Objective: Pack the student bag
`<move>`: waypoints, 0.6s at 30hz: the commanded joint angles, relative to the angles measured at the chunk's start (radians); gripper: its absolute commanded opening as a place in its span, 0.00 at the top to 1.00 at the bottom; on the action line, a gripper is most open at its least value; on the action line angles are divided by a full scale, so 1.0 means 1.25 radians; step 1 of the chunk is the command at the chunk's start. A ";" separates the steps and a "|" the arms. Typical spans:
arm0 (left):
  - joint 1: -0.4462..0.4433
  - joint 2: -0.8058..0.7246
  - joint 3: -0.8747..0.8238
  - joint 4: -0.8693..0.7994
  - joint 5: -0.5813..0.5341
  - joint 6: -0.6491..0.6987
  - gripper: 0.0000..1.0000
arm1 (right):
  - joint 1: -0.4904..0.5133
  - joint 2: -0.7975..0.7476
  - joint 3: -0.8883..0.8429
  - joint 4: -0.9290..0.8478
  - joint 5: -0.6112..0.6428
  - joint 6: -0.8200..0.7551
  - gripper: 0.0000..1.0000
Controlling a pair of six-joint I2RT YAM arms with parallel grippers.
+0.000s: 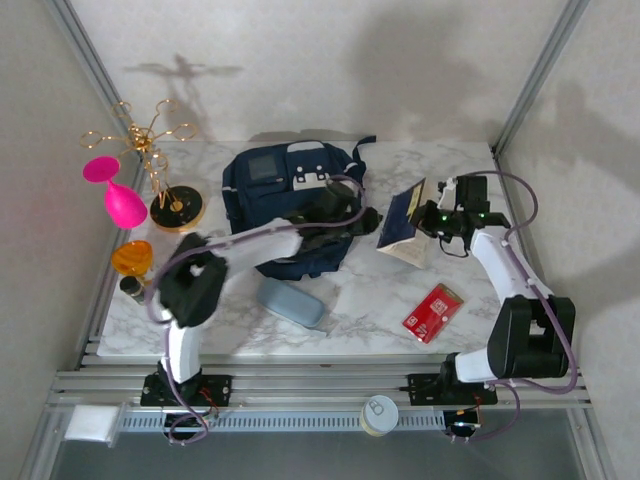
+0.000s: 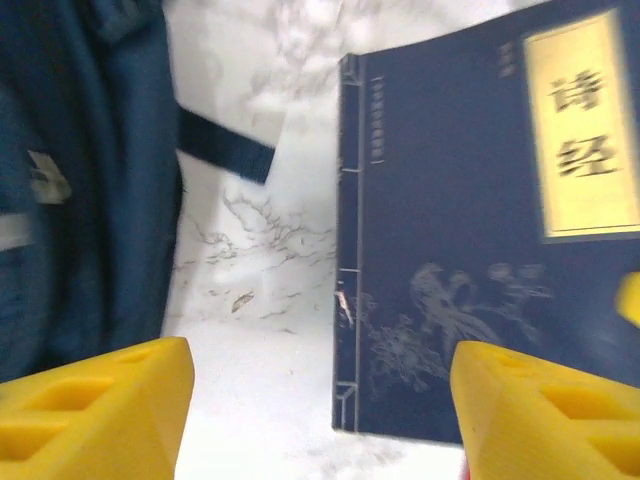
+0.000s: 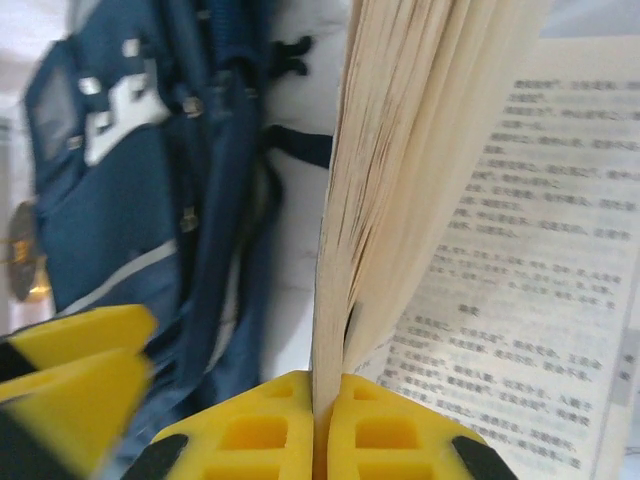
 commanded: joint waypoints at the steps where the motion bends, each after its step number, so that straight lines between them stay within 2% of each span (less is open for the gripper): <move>1: 0.062 -0.144 -0.161 0.124 0.085 -0.040 0.27 | 0.021 -0.046 0.059 -0.040 -0.116 -0.025 0.97; 6: 0.141 -0.293 -0.368 0.317 0.229 -0.152 0.20 | 0.095 -0.071 0.074 -0.005 -0.219 0.021 0.96; 9: 0.144 -0.320 -0.409 0.362 0.253 -0.167 0.16 | 0.155 -0.077 0.093 0.025 -0.234 0.047 0.95; 13: 0.148 -0.319 -0.435 0.386 0.267 -0.199 0.16 | 0.197 -0.078 0.054 0.211 -0.351 0.186 0.94; 15: 0.150 -0.331 -0.447 0.410 0.255 -0.217 0.16 | 0.229 -0.076 0.049 0.268 -0.356 0.218 0.94; 18: 0.149 -0.343 -0.466 0.519 0.272 -0.269 0.23 | 0.268 -0.067 0.025 0.325 -0.359 0.250 0.93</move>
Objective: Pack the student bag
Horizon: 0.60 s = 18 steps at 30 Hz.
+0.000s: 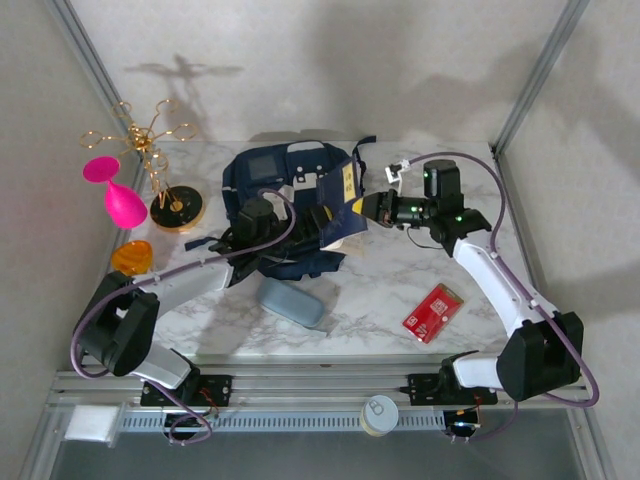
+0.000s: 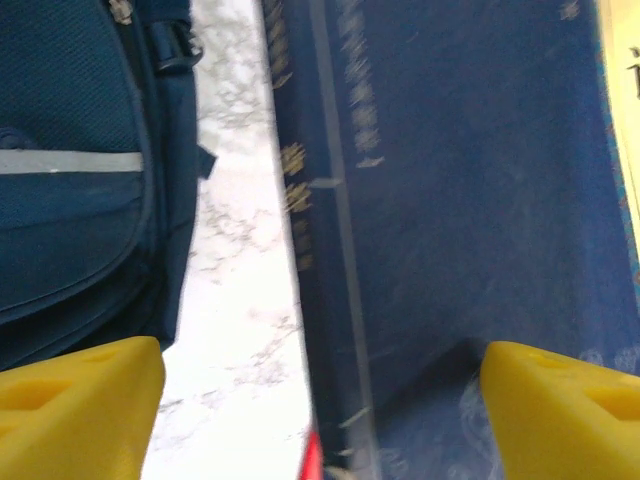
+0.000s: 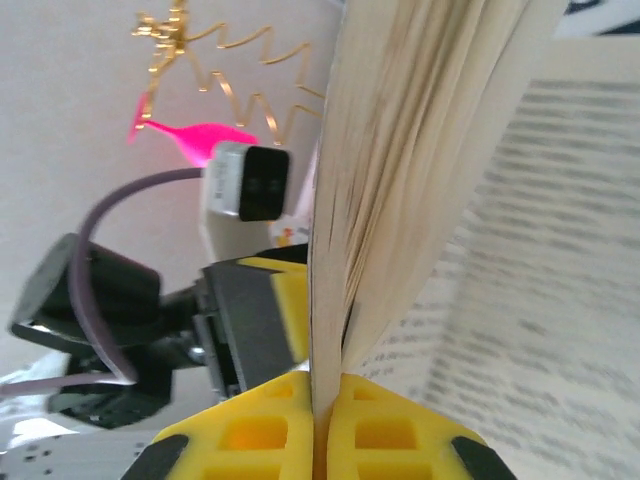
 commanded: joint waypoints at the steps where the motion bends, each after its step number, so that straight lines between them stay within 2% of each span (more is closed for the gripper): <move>1: 0.000 -0.037 -0.016 0.172 0.044 -0.070 0.28 | 0.030 -0.005 -0.035 0.148 -0.075 0.087 0.93; 3: -0.009 -0.043 -0.012 0.214 0.065 -0.066 0.35 | 0.030 0.004 -0.052 0.140 -0.059 0.081 0.93; 7: -0.011 -0.062 -0.013 0.194 0.046 -0.047 0.50 | 0.030 0.002 -0.069 0.094 -0.013 0.043 0.93; 8: -0.011 -0.068 -0.015 0.190 0.039 -0.050 0.51 | 0.029 0.000 -0.071 0.088 -0.001 0.040 0.93; 10: -0.011 -0.076 -0.014 0.175 0.030 -0.042 0.48 | 0.029 -0.002 -0.067 0.087 -0.004 0.039 0.94; 12: -0.010 -0.085 -0.003 0.113 0.007 -0.010 0.41 | 0.029 -0.006 -0.049 0.074 -0.009 0.027 0.93; 14: -0.009 -0.095 0.002 0.059 -0.020 0.005 0.40 | 0.029 -0.015 -0.047 0.089 -0.012 0.037 0.92; 18: -0.007 -0.106 -0.047 0.131 -0.011 -0.057 0.37 | 0.029 -0.013 -0.047 0.132 -0.067 0.068 0.92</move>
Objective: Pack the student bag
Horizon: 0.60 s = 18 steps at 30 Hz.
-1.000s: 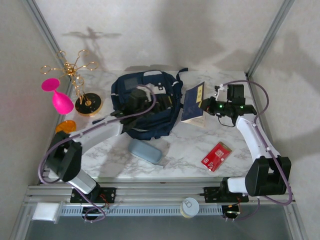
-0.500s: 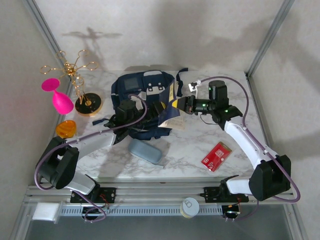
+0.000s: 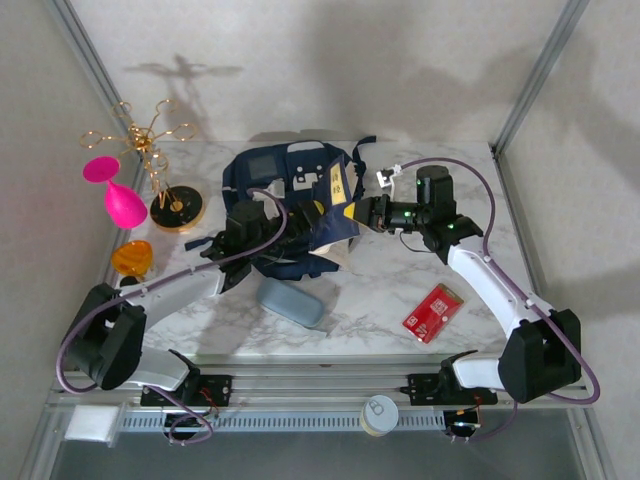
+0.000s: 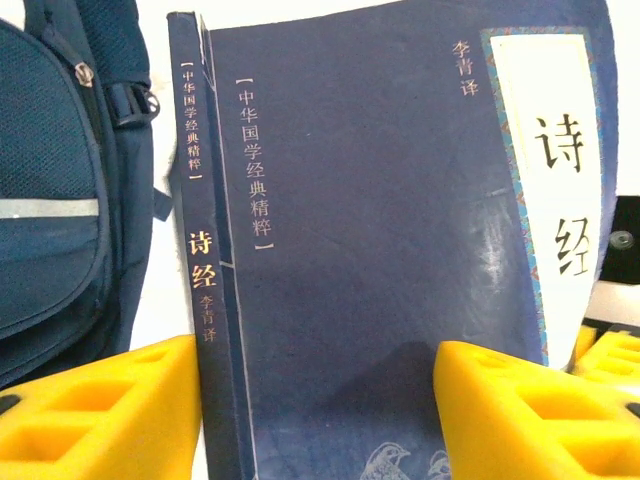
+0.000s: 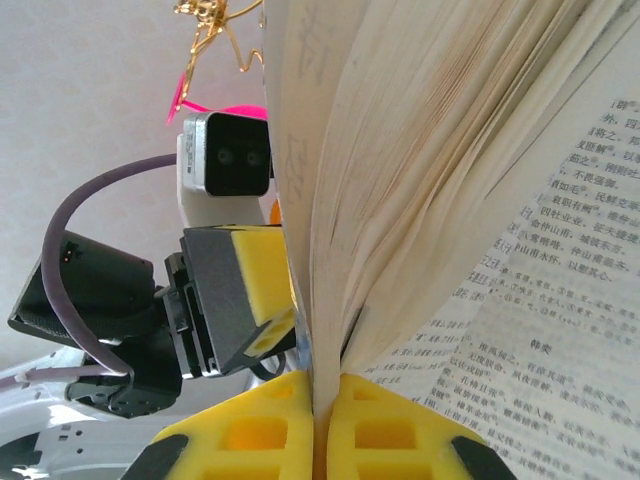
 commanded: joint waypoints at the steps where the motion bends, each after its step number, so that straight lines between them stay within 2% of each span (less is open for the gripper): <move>1: -0.006 -0.036 -0.027 0.109 0.039 -0.037 0.33 | 0.005 -0.013 0.012 0.044 -0.053 0.019 0.92; 5: -0.014 -0.057 -0.052 0.142 0.075 -0.082 0.26 | -0.001 -0.040 -0.001 0.106 -0.108 0.061 0.91; 9: -0.017 -0.104 -0.083 0.117 0.022 -0.096 0.19 | -0.004 -0.059 -0.014 0.177 -0.147 0.111 0.91; 12: -0.027 -0.099 -0.083 0.172 0.048 -0.133 0.14 | -0.003 -0.061 -0.048 0.253 -0.160 0.167 0.91; 15: -0.043 -0.099 -0.097 0.306 0.062 -0.201 0.19 | -0.004 -0.053 -0.069 0.262 -0.171 0.177 0.91; 18: -0.045 -0.111 -0.081 0.289 0.055 -0.188 0.32 | -0.010 -0.053 -0.058 0.137 -0.135 0.089 0.92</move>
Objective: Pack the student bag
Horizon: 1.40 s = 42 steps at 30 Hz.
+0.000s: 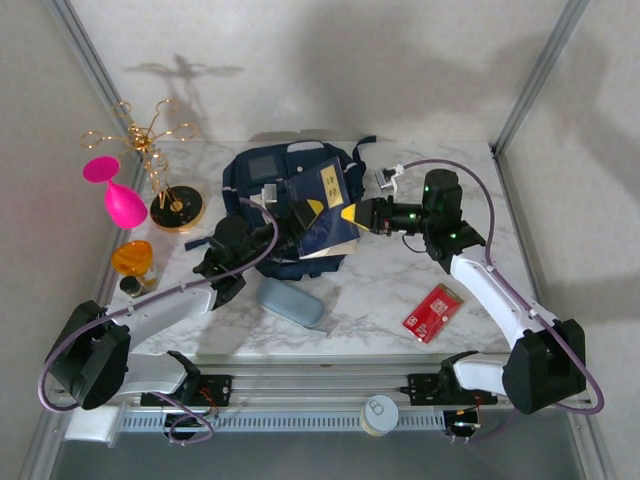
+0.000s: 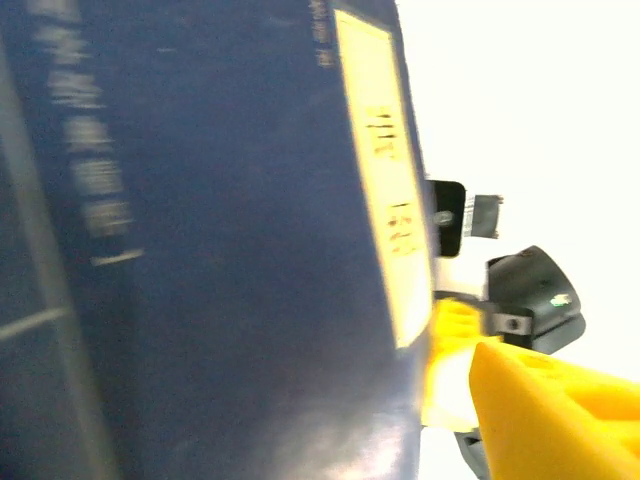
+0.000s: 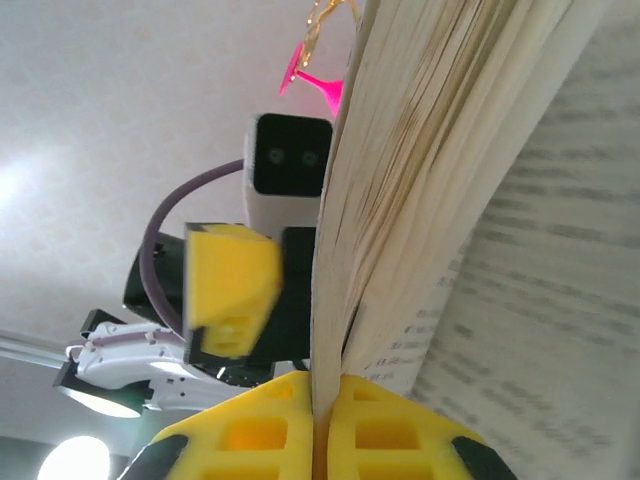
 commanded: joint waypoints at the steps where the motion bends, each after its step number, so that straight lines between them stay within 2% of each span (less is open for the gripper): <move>1: -0.005 -0.027 0.018 0.050 0.014 -0.005 0.35 | -0.013 -0.007 0.006 -0.077 0.015 -0.069 0.92; 7: -0.004 -0.036 0.036 -0.009 -0.016 0.037 0.65 | -0.032 -0.018 -0.002 -0.131 0.045 -0.103 0.88; 12: -0.004 -0.019 0.047 -0.014 -0.009 0.039 0.82 | -0.033 -0.022 0.000 -0.134 0.047 -0.104 0.79; 14: -0.003 -0.013 0.053 -0.022 -0.007 0.044 0.90 | -0.033 -0.023 0.017 -0.164 0.045 -0.131 0.69; 16: 0.000 -0.009 0.061 -0.029 0.000 0.053 0.95 | -0.042 -0.027 0.046 -0.242 0.074 -0.188 0.55; 19: 0.001 -0.007 0.073 -0.028 0.017 0.064 1.00 | -0.093 -0.029 0.068 -0.360 0.149 -0.244 0.21; 21: -0.001 0.000 0.086 -0.017 0.044 0.065 1.00 | -0.125 -0.023 0.050 -0.372 0.147 -0.242 0.02; 23: -0.008 0.011 0.095 0.004 0.064 0.064 1.00 | -0.128 -0.018 0.027 -0.327 0.103 -0.225 0.01; 27: -0.022 0.038 0.118 0.000 0.063 0.064 1.00 | -0.114 -0.027 -0.012 -0.132 -0.039 -0.111 0.01; 32: -0.024 0.063 0.124 0.016 0.050 0.056 1.00 | -0.081 -0.029 -0.067 0.061 -0.081 0.016 0.01; 36: -0.022 0.079 0.127 0.012 0.050 0.054 1.00 | -0.066 -0.012 -0.072 0.055 -0.084 0.009 0.02; 39: -0.016 0.070 0.129 -0.043 0.030 0.081 1.00 | -0.077 -0.047 -0.064 0.000 -0.046 -0.035 0.01; 42: -0.014 0.063 0.127 -0.079 0.006 0.091 1.00 | -0.088 -0.072 -0.060 -0.010 -0.040 -0.019 0.01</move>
